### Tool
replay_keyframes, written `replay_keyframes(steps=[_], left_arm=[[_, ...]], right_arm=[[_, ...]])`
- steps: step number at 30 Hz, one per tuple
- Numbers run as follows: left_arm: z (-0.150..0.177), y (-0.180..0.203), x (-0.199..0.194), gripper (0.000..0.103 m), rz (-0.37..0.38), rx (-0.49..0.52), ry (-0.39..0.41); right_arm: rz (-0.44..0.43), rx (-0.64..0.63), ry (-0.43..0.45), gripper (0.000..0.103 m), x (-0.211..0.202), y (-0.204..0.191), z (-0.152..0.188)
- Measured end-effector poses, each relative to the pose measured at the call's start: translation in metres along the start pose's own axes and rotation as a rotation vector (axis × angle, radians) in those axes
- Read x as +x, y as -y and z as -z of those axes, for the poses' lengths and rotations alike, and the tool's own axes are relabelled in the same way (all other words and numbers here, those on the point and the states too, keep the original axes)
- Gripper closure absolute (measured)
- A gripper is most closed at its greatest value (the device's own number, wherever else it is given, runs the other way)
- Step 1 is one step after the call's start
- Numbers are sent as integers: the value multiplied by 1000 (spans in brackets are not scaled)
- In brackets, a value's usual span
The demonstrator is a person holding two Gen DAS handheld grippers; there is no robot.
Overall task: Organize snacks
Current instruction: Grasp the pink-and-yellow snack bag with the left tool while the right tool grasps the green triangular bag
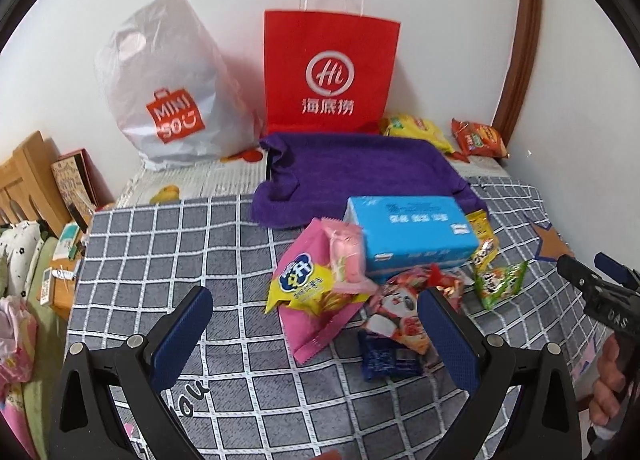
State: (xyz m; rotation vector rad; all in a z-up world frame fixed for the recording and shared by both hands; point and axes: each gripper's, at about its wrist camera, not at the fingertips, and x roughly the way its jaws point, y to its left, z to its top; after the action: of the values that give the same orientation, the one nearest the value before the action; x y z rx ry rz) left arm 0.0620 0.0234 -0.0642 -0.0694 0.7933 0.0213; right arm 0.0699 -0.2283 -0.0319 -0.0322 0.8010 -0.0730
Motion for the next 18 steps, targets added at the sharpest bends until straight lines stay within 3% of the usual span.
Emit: replay_keyframes(steps=[10,18], left_arm=[[7,-17,49,2,16,-33,-84],[15,-19,85,2,1,2,-147]], right_arm=[[18,58,-87,1,58,26,11],[-22,102,-152,3,99,31,22]])
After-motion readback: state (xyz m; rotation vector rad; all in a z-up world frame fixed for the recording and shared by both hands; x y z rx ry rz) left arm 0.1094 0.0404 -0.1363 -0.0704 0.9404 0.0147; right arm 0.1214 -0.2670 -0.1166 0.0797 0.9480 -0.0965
